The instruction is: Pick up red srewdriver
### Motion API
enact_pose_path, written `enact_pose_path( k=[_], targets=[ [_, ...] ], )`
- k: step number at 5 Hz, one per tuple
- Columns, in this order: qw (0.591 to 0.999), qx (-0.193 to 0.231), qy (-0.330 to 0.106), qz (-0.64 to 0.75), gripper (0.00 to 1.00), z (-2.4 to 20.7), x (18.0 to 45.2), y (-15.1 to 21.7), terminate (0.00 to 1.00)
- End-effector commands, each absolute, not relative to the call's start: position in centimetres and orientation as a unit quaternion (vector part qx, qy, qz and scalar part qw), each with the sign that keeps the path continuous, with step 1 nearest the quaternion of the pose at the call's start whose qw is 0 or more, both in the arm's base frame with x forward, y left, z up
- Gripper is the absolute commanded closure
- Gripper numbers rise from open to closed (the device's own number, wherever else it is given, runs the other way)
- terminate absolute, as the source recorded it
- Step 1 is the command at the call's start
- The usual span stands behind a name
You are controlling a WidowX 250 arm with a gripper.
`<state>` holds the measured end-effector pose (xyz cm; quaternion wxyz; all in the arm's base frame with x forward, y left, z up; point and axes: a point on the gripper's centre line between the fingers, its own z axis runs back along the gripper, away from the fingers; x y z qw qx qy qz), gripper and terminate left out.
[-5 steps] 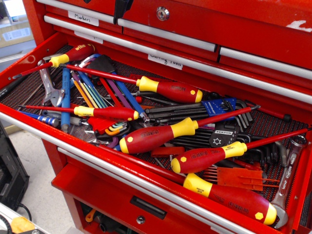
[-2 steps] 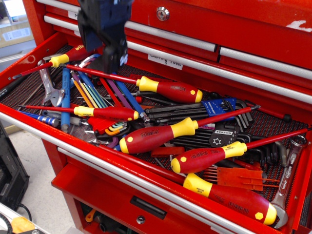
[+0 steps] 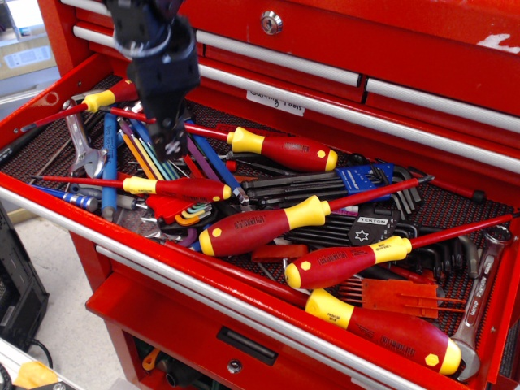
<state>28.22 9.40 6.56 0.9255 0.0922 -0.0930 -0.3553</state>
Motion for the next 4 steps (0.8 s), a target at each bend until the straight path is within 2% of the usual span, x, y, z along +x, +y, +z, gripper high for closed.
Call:
enact_pose_path(
  k=[1, 4],
  targets=[
    [0.908, 0.08, -0.117, -0.394, 0.0, 5.4, 27.8, 10.1, 0.0],
    [0.902, 0.048, -0.14, -0.405, 0.0, 3.0, 27.4, 10.4, 0.0]
  ],
)
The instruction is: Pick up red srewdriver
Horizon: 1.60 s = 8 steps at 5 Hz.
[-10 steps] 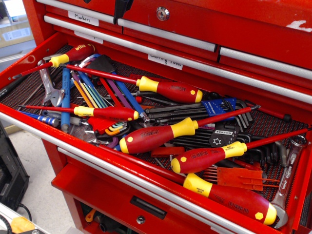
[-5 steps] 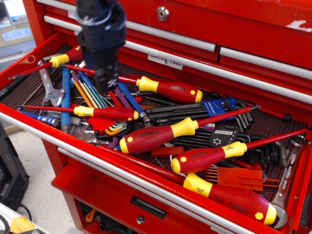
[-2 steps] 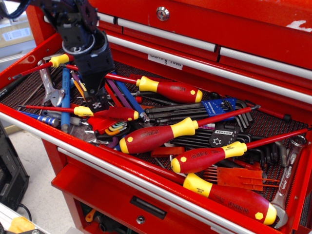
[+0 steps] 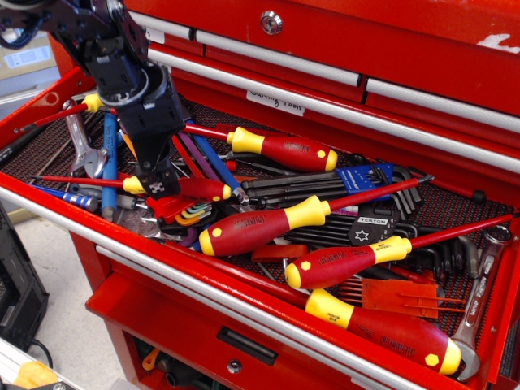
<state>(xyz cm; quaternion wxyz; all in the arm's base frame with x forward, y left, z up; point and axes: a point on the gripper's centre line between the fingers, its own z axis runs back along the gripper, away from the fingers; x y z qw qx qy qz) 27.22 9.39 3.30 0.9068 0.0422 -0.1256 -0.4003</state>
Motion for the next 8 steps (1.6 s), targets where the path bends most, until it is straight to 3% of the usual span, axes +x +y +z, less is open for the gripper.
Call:
enact_pose_path(
  k=[1, 2, 3, 5, 8],
  targets=[
    [0.903, 0.043, -0.147, -0.402, 0.0, 1.7, 27.3, 10.4, 0.0],
    [0.907, 0.032, -0.148, -0.393, 0.0, 1.0, 27.3, 10.5, 0.0],
    [0.91, 0.036, -0.15, -0.385, 1.0, 0.7, 27.2, 10.1, 0.0],
    [0.919, 0.018, -0.112, -0.377, 1.0, 2.8, 27.5, 9.6, 0.0],
    [0.904, 0.098, -0.059, -0.413, 1.0, 12.2, 29.1, 10.5, 0.0]
  ],
)
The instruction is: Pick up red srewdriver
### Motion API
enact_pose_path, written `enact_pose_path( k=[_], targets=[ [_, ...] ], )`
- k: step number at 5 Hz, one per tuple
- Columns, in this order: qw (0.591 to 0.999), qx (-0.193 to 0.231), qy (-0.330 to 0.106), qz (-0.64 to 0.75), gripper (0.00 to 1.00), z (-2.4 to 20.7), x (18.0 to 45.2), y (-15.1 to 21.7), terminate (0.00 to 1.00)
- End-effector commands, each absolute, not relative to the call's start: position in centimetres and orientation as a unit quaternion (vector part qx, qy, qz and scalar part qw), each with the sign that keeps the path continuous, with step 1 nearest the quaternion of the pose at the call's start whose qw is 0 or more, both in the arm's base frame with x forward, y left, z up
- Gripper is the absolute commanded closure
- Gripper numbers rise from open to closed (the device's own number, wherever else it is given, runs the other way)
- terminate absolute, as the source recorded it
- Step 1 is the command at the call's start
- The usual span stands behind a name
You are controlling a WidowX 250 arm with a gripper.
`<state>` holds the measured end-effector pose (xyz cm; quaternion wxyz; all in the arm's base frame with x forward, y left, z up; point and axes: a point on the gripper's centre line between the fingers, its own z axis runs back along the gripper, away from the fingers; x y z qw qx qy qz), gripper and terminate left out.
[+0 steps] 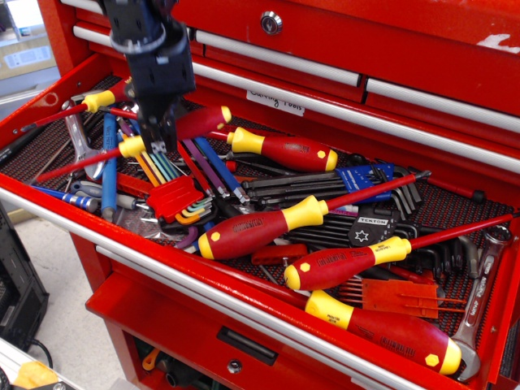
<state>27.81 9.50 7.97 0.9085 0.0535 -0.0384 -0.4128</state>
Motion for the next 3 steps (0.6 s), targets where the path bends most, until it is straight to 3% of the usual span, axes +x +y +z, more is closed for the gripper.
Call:
enact_pose_path(
  k=[1, 2, 3],
  targets=[
    [0.892, 0.134, -0.044, -0.43, 1.0, 15.8, 29.4, 11.2, 0.0],
    [0.88, 0.153, -0.026, -0.448, 1.0, 18.3, 30.1, 11.7, 0.0],
    [0.871, 0.157, -0.036, -0.465, 1.0, 18.9, 30.8, 12.0, 1.0]
  ],
)
